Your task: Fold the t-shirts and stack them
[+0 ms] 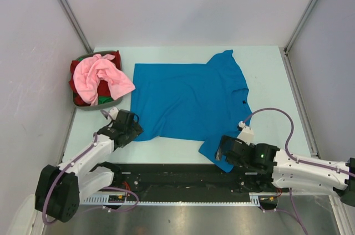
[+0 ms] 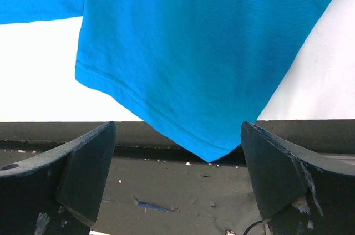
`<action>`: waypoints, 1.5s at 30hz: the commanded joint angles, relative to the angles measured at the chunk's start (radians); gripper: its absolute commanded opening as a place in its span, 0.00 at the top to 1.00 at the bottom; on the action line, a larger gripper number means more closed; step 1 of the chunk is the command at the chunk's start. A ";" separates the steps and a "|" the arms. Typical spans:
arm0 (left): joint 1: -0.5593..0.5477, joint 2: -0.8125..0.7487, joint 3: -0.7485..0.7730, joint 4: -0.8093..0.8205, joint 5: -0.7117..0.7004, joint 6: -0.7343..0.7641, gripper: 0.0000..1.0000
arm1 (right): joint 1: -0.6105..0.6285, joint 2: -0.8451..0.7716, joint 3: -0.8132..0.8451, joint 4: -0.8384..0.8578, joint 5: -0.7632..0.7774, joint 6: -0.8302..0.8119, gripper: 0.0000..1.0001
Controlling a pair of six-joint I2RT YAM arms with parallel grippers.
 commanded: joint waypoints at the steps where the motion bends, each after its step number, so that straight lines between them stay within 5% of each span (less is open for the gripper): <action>1: 0.014 0.059 -0.011 0.011 0.007 -0.022 0.33 | 0.013 -0.038 0.006 -0.050 0.056 0.044 0.01; 2: 0.012 0.064 -0.013 0.016 0.007 -0.021 0.39 | 0.015 -0.044 0.006 -0.056 0.059 0.047 0.01; 7: 0.014 0.078 -0.014 0.028 0.011 -0.021 0.99 | 0.022 -0.049 0.009 -0.107 0.050 0.059 0.01; 16: 0.024 -0.069 0.018 -0.055 -0.010 -0.007 1.00 | 0.057 -0.020 0.008 -0.210 0.065 0.151 0.02; 24: 0.084 -0.134 0.073 -0.109 0.004 0.050 1.00 | 0.102 0.051 -0.037 -0.102 0.037 0.206 0.07; 34: 0.173 -0.134 0.049 -0.073 0.048 0.107 1.00 | 0.123 0.069 -0.087 -0.039 0.056 0.266 0.50; 39: 0.193 -0.138 0.047 -0.072 0.060 0.125 1.00 | 0.122 0.092 -0.097 -0.004 0.059 0.272 0.59; 45: 0.207 -0.146 0.046 -0.078 0.056 0.134 1.00 | 0.123 0.137 -0.104 0.037 0.057 0.275 0.81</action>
